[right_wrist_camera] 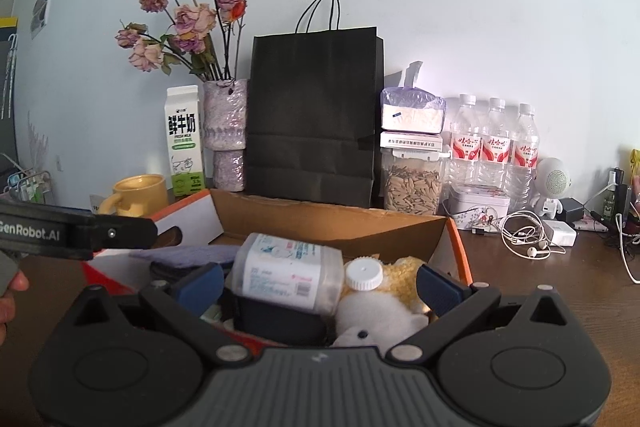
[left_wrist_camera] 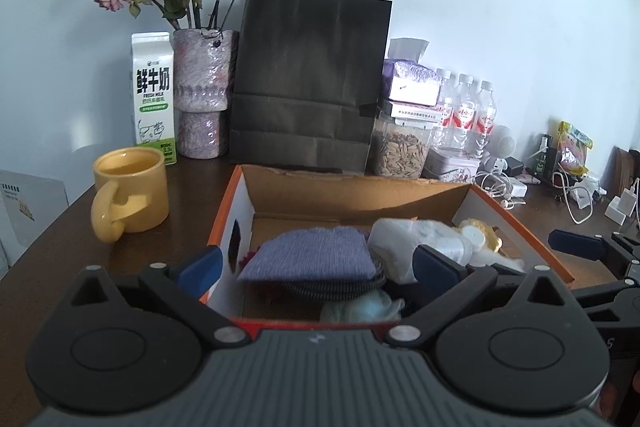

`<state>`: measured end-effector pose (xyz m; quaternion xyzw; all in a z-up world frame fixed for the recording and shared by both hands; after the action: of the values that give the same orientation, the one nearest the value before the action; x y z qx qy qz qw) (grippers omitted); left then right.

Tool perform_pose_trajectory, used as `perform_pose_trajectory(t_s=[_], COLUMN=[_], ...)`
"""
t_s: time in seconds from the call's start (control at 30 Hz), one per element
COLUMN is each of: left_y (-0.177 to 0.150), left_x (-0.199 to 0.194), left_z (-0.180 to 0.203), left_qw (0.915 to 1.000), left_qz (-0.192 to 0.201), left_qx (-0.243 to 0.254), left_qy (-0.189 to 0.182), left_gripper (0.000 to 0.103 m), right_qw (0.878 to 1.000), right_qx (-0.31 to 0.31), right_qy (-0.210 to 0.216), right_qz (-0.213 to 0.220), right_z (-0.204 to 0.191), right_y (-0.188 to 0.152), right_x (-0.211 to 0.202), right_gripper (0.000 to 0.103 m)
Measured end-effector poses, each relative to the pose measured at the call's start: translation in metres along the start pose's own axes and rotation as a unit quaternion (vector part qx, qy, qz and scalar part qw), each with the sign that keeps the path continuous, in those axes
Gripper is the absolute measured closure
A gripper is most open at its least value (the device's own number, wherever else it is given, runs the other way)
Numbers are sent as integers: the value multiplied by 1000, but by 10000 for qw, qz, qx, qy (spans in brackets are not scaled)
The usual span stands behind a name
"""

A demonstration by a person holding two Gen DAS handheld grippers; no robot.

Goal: Organize objects
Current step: 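Move both tools back to the items beside the box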

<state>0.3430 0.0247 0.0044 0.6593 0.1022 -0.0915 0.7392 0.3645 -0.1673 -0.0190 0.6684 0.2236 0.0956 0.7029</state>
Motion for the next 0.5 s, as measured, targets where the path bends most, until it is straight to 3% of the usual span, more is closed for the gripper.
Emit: perform_pose_trajectory(t_s=[0.5], left_y=[-37], left_x=[-57], left_z=[-29], left_qw=[9992], left_qz=[-338], left_qx=[44], left_qy=[212], left_gripper=[0], right_qw=[9977], right_qx=[-103], right_qy=[569], right_qz=[-365], right_z=[-47], right_y=[-30], right_x=[-50], right_gripper=[0])
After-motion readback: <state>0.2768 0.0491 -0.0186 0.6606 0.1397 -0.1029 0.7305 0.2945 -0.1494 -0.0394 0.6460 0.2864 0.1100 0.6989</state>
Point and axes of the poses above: each gripper's, at about its wrist camera, not at the fingertips, and x roughly the way its jaws point, z to its right, y to its top, the point moved 7 cm from there along x, roughly the way its jaws point, and after that the axes turned 9 degrees about z, right-handed, at the moved point
